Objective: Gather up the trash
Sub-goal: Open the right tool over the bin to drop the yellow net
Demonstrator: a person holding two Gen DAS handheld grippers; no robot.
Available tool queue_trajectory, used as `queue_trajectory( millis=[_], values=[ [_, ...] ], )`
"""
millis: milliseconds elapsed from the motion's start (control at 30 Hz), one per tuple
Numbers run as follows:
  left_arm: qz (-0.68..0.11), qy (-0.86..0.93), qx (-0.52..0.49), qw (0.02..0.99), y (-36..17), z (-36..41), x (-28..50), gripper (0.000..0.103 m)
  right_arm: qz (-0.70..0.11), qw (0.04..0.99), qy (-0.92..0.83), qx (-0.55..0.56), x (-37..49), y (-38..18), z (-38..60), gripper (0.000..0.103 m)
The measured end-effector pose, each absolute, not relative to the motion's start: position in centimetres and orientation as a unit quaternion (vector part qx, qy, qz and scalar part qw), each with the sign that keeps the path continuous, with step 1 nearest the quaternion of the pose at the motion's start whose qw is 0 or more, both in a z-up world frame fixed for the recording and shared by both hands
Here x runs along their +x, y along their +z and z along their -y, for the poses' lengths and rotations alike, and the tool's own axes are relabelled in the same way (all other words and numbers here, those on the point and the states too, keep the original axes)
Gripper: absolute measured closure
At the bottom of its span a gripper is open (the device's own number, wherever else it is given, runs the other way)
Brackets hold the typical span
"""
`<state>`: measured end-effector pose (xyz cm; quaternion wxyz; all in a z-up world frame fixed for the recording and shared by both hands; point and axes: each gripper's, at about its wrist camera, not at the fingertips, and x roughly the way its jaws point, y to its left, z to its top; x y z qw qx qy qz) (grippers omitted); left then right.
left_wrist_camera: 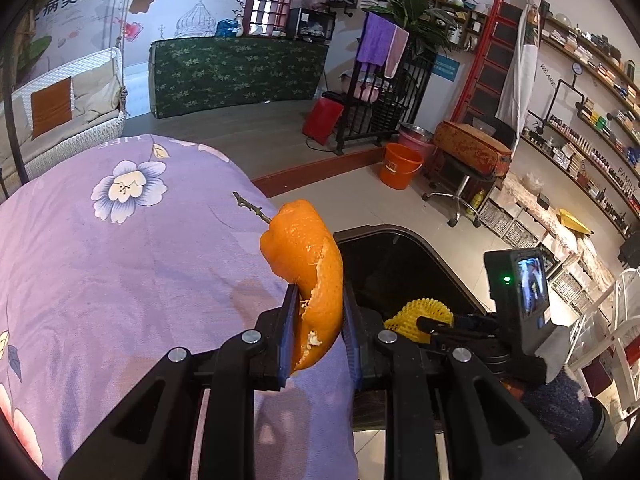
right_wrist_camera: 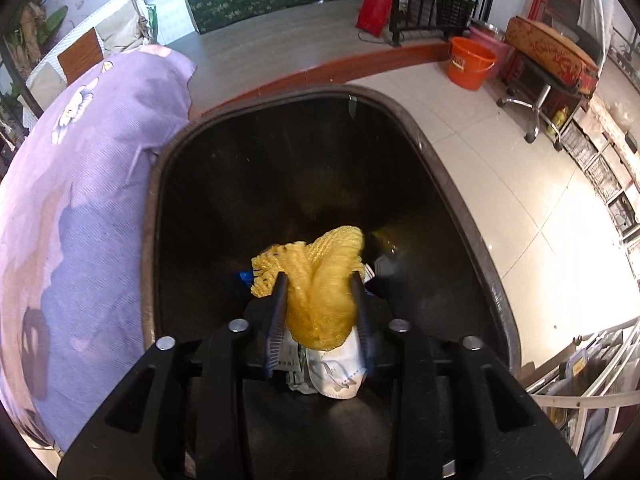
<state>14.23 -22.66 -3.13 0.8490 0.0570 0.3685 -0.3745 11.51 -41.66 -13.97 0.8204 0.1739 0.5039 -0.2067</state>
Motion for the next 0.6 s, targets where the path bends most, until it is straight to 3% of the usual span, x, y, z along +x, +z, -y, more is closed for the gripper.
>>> queue_trajectory(
  millis=[133,333,600],
  values=[
    [-0.372,-0.385,0.066,0.842,-3.6,23.7,13.7,0.082,-0.513,0.812,-0.22,0.168,11.2,-14.7,41.8,0.034],
    [-0.375,-0.4,0.081,0.832,-4.2,25.2,13.2,0.082,-0.496,0.819,-0.218,0.186,10.7,-14.0,41.7,0.033],
    [-0.379,-0.424,0.103,0.816,-5.4,27.8,12.0,0.082,-0.415,0.849,-0.25,0.21,8.8,-10.7,43.3,0.033]
  ],
)
